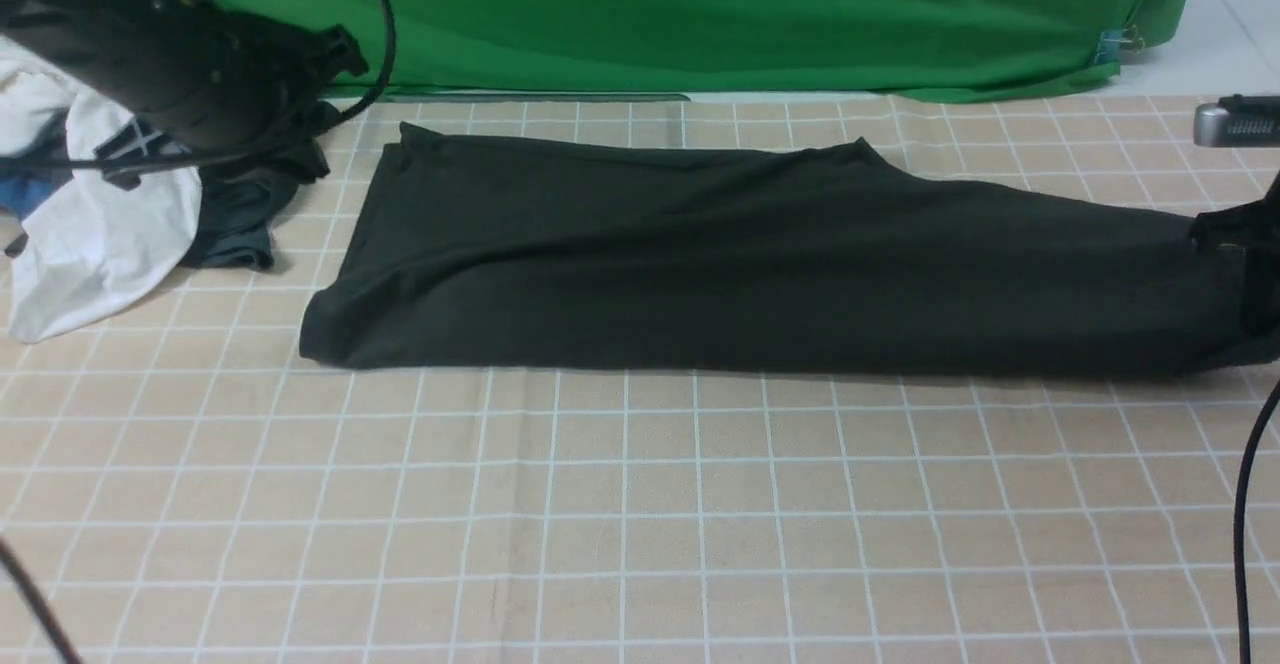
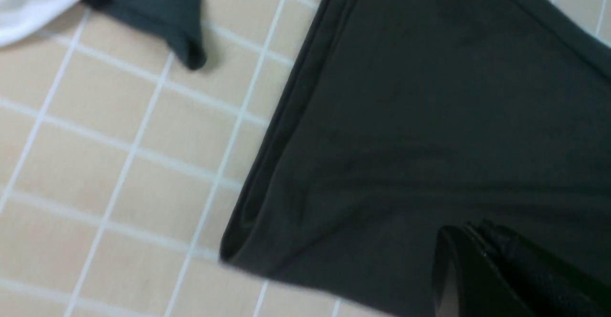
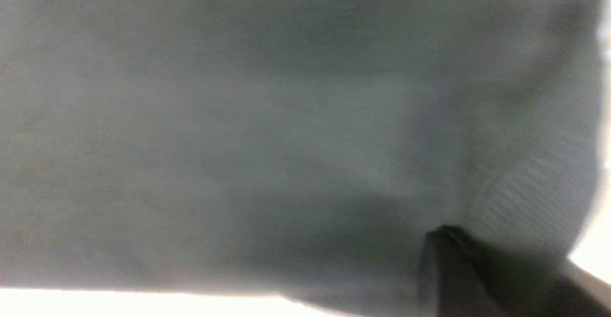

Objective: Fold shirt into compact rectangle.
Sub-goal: 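Pull the folded dark garment lengthwise by its ends to straighten it flat on the table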

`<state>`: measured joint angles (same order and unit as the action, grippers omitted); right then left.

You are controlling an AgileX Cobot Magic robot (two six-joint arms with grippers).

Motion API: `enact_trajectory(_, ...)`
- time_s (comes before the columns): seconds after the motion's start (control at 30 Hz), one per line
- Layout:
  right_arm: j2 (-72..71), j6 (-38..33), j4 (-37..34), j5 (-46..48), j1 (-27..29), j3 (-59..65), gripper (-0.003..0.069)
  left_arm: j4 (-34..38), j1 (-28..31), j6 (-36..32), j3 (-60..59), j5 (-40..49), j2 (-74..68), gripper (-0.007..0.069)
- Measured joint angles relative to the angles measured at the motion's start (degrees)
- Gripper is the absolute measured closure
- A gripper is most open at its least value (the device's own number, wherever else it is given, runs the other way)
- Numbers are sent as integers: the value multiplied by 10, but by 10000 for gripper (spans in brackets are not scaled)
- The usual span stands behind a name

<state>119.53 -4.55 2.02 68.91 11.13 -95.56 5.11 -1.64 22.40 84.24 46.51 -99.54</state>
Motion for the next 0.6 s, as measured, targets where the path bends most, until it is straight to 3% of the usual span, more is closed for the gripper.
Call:
enact_trajectory(0.03,0,0,5,-3,0,0,391,0,0,0,43,1,-38,611)
enact_trajectory(0.23,0,0,6,-5,0,0,209,-5,0,2,211,3,-180,589)
enact_trajectory(0.43,0,-1,6,-5,0,0,185,-35,0,2,320,-4,-281,445)
enact_trajectory(0.6,0,-1,6,-5,0,0,182,-74,0,2,356,-64,-349,257)
